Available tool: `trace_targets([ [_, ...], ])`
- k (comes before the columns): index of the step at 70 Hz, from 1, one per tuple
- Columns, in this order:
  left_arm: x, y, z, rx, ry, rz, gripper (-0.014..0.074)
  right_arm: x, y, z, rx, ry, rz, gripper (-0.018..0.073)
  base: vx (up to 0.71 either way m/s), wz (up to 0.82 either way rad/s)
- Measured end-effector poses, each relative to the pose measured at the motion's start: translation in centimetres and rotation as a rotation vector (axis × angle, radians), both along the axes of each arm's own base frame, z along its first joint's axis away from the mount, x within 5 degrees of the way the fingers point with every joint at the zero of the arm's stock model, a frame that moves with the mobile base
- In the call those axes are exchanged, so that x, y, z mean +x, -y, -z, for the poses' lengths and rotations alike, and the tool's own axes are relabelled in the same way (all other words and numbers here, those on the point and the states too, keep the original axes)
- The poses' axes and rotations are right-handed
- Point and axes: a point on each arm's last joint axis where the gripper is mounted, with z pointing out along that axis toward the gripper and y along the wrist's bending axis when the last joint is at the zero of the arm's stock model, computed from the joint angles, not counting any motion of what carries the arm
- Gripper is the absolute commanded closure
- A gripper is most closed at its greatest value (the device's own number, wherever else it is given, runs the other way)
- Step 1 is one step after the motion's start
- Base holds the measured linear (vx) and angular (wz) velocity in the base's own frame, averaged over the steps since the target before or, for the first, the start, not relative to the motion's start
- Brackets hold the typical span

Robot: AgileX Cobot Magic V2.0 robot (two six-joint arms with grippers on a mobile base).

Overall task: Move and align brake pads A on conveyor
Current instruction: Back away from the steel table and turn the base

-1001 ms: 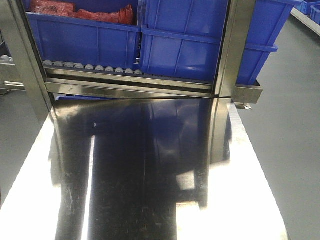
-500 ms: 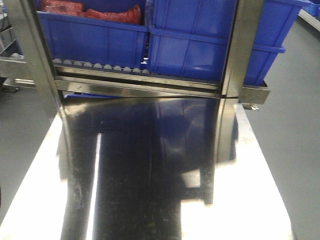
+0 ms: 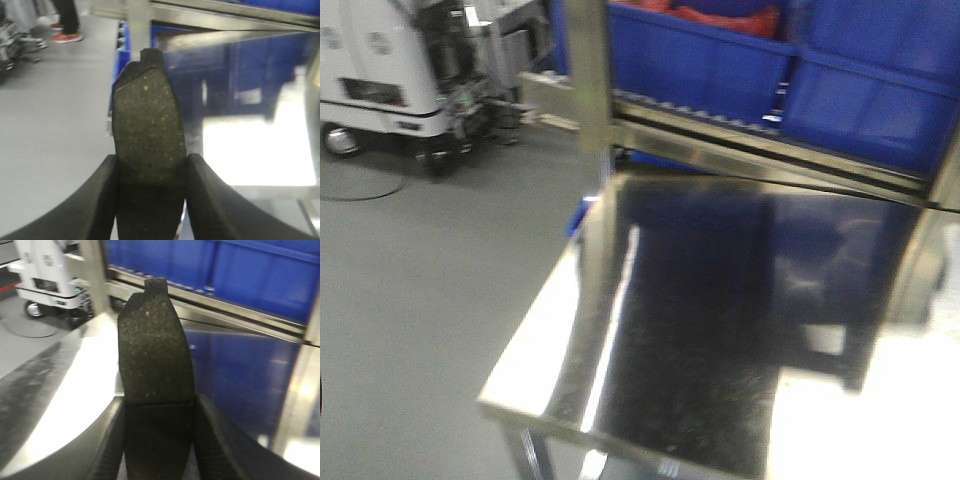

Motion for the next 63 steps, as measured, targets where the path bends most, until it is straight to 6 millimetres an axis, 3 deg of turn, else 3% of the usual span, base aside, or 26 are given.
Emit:
trace_targets([
  [63,0.0,0.0,0.0,0.0,0.0,0.0,0.0603,0.0,0.0,0.0,0.0,0.0,0.0,0.0557,-0.19,0.74],
])
